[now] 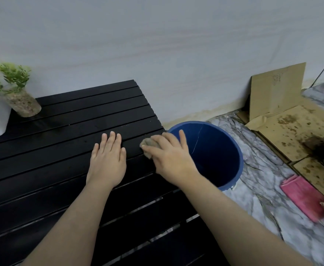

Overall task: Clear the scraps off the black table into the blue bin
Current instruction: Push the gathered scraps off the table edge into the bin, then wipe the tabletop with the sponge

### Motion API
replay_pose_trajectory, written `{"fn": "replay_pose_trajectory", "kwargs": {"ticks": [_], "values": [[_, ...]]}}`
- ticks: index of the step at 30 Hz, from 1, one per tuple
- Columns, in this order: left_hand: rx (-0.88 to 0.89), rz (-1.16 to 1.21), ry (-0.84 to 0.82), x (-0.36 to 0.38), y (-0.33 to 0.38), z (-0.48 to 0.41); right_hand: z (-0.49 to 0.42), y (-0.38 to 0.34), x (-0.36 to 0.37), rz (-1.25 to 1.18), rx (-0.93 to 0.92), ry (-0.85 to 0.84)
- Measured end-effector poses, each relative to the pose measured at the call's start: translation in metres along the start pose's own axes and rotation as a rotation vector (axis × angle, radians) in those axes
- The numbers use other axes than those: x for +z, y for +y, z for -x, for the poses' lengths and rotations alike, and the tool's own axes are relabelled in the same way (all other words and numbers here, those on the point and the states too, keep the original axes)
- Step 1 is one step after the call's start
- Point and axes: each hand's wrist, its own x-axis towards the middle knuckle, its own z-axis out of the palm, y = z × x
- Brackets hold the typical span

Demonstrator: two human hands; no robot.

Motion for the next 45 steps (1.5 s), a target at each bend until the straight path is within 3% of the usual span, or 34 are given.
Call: {"fn": "replay_pose_trajectory", "kwargs": {"ticks": [3, 7, 10, 14, 16, 20, 22, 26, 27, 29, 32, 34, 37, 40, 42, 43, 45], "values": [[-0.003, -0.008, -0.006, 0.000, 0.001, 0.000, -0.016, 0.038, -0.006, -0.139, 0.114, -0.008], [-0.006, -0.016, 0.003, 0.000, 0.002, -0.001, -0.028, 0.065, -0.025, -0.533, 0.425, 0.018], [-0.009, -0.030, 0.002, 0.001, 0.001, -0.002, -0.032, 0.049, -0.040, -0.568, 0.314, 0.159], [0.003, 0.105, -0.016, -0.006, -0.001, -0.003, -0.036, 0.019, -0.045, -0.478, 0.127, 0.202], [-0.019, 0.233, -0.009, -0.015, -0.009, 0.003, -0.026, 0.002, -0.029, -0.371, 0.004, 0.106], [-0.064, 0.075, 0.034, -0.028, -0.046, 0.026, -0.012, -0.004, 0.002, -0.194, -0.054, -0.174], [-0.092, 0.029, 0.016, -0.032, -0.065, 0.037, -0.022, 0.013, 0.006, -0.242, 0.052, -0.110], [-0.107, -0.019, 0.000, -0.031, -0.083, 0.050, -0.043, 0.033, -0.003, -0.215, 0.497, -0.080], [-0.101, -0.026, 0.004, -0.030, -0.084, 0.051, -0.045, 0.021, -0.002, -0.239, 0.473, -0.046], [-0.097, -0.030, 0.011, -0.027, -0.085, 0.051, -0.047, -0.021, 0.005, -0.374, 0.224, -0.021], [-0.102, -0.039, 0.001, -0.027, -0.085, 0.050, -0.027, -0.096, 0.028, -0.291, -0.050, -0.146], [-0.099, -0.037, 0.005, -0.027, -0.085, 0.050, -0.022, -0.098, 0.032, -0.155, -0.018, -0.153], [-0.101, -0.035, -0.001, -0.027, -0.085, 0.050, -0.031, -0.034, 0.025, -0.134, 0.068, -0.122], [-0.104, -0.048, -0.003, -0.027, -0.084, 0.050, -0.038, 0.029, -0.005, -0.201, 0.345, -0.120], [-0.104, -0.052, -0.007, -0.027, -0.084, 0.050, -0.041, 0.032, -0.015, -0.208, 0.439, -0.115], [-0.104, -0.054, -0.008, -0.027, -0.083, 0.050, -0.045, 0.018, -0.018, -0.254, 0.405, -0.072], [-0.105, -0.057, -0.009, -0.028, -0.083, 0.050, -0.046, -0.027, -0.010, -0.357, 0.147, -0.070]]}}
